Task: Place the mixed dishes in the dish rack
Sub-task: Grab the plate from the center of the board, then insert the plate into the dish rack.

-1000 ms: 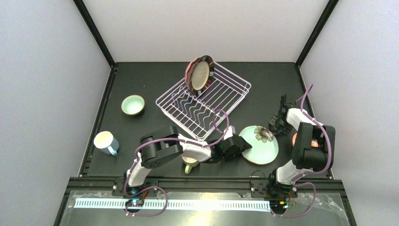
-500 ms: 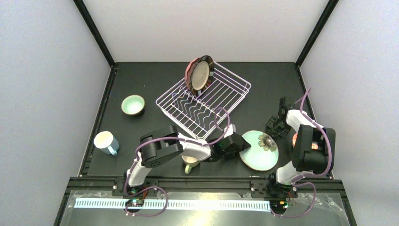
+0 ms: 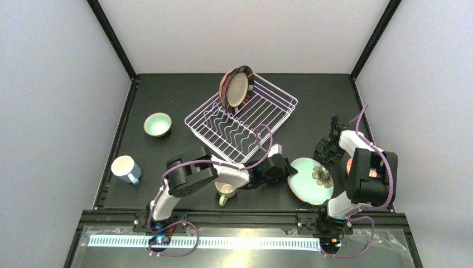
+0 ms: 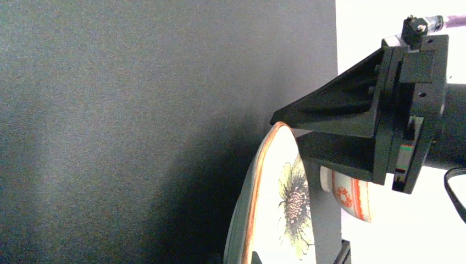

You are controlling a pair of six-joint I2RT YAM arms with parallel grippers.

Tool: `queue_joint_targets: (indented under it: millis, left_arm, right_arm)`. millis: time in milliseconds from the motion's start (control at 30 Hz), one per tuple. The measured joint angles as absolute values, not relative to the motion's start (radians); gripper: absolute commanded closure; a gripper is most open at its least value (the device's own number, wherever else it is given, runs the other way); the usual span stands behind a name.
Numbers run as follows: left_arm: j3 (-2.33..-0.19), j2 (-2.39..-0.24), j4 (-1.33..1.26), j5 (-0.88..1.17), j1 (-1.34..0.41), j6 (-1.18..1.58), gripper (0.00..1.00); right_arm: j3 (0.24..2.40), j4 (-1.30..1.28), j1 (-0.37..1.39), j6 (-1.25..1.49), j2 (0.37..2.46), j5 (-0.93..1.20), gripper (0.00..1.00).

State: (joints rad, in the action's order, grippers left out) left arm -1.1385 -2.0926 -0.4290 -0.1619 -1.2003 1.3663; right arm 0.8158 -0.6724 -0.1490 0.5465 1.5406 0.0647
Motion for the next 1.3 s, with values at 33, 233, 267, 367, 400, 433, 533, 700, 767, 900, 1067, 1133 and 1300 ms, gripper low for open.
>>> queue_joint_targets:
  millis: [33,233,267,367,400,433,533,700,767,900,1067,1133,1300]
  left_arm:
    - [-1.139,-2.094,-0.432,-0.156,-1.199,1.360,0.99]
    - [-1.139,-2.099,-0.436,-0.142,-1.197,1.359,0.99]
    - [-1.139,-2.099,-0.436,-0.142,-1.197,1.359,0.99]
    - [-1.138,-2.099,-0.437,-0.142,-1.197,1.356,0.99]
    - [-1.136,-2.098,-0.439,-0.142,-1.197,1.354,0.99]
    - [-1.134,-2.096,-0.439,-0.142,-1.197,1.352,0.99]
    - [-1.123,-2.081,-0.433,-0.153,-1.197,1.337,0.99]
    - [-1.104,-2.003,-0.337,-0.191,-1.197,1.271,0.99]
    - [-1.095,-1.961,-0.287,-0.216,-1.197,1.237,0.99]
    - [-1.084,-1.877,-0.195,-0.266,-1.197,1.172,0.99]
    - [-1.084,-1.777,-0.115,-0.320,-1.197,1.094,0.99]
    - [-1.086,-1.729,-0.078,-0.346,-1.197,1.053,0.99]
    - [-1.148,-1.657,0.025,-0.402,-1.197,0.919,0.99]
  right_arm:
    - [0.816,-0.673,-0.149,0.546,1.541,0.065,0.12]
    - [0.816,-0.673,-0.149,0.544,1.541,0.065,0.12]
    - [0.817,-0.674,-0.149,0.544,1.541,0.064,0.12]
    - [0.819,-0.677,-0.147,0.544,1.541,0.063,0.12]
    - [0.821,-0.680,-0.147,0.544,1.541,0.062,0.12]
    - [0.825,-0.686,-0.147,0.544,1.541,0.063,0.12]
    - [0.846,-0.709,-0.145,0.545,1.540,0.063,0.12]
    - [0.910,-0.730,-0.145,0.561,1.523,0.064,0.12]
    - [0.948,-0.736,-0.145,0.571,1.512,0.064,0.12]
    - [1.015,-0.736,-0.145,0.589,1.495,0.069,0.12]
    - [1.045,-0.733,-0.145,0.605,1.473,0.072,0.12]
    - [1.047,-0.731,-0.145,0.611,1.464,0.076,0.12]
    - [1.047,-0.719,-0.145,0.625,1.440,0.090,0.12]
